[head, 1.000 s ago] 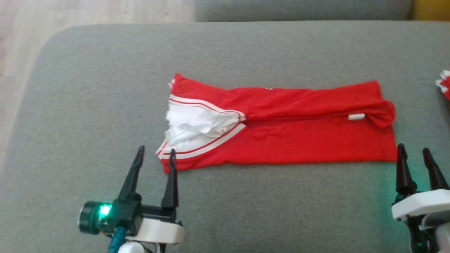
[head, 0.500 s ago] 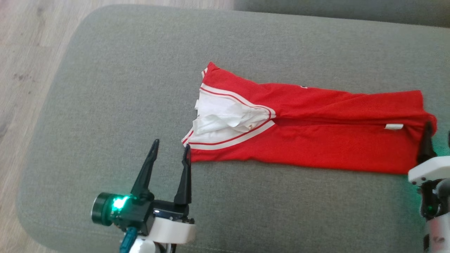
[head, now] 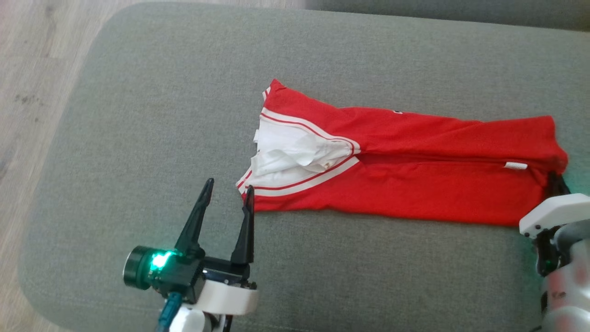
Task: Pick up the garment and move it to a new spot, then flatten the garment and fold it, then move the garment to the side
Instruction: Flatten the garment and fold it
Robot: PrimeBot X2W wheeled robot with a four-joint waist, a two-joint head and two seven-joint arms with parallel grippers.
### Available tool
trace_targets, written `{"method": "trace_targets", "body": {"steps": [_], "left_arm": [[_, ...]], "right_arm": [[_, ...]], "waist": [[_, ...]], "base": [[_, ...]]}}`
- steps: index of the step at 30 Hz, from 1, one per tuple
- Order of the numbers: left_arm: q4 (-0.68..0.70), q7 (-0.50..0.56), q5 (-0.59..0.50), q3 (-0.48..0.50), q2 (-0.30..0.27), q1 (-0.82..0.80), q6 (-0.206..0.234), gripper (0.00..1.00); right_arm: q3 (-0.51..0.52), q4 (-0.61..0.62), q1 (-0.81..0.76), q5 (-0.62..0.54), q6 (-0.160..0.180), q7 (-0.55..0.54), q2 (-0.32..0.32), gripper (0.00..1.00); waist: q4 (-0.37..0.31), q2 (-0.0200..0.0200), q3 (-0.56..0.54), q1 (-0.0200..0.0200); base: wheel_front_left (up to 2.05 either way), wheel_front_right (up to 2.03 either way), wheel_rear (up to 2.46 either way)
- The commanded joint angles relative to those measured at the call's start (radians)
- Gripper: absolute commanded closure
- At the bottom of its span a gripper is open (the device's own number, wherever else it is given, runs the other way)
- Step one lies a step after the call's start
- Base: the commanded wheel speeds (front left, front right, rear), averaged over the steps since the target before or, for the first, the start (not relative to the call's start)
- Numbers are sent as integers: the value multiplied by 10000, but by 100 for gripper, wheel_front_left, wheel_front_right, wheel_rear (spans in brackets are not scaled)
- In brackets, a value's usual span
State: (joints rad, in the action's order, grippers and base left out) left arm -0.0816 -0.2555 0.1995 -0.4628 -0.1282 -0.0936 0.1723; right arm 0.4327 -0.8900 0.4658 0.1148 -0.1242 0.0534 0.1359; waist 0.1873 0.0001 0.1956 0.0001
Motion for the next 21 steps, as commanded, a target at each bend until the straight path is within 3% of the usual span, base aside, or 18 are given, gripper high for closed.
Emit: {"method": "trace_targets", "body": {"steps": [1,7,14,18,21], "left_arm": [[269,-62,-85,426,44,-27,-55,0],[237,-62,-256,734,189,130,-292,0],[203,-62,-427,1004,334,244,-505,0],[140,-62,-496,1135,404,334,-599,0],[96,-62,-533,1194,465,390,-652,0]], "right_arm": [[-258,27,5,6,-65,62,9,100],[-184,202,55,180,-65,365,600,100],[-67,798,256,636,-65,49,1876,100],[-678,1937,404,1468,-65,-218,1653,100],[-1417,3329,346,2096,-65,-604,1127,100]], "waist": [[-54,-1,-69,-1],[-305,-1,-335,-1],[-542,-1,-499,-1],[-646,-1,-644,-1],[-712,-1,-755,-1]], "base": [[0,0,0],[0,0,0],[0,0,0],[0,0,0],[0,0,0]]}}
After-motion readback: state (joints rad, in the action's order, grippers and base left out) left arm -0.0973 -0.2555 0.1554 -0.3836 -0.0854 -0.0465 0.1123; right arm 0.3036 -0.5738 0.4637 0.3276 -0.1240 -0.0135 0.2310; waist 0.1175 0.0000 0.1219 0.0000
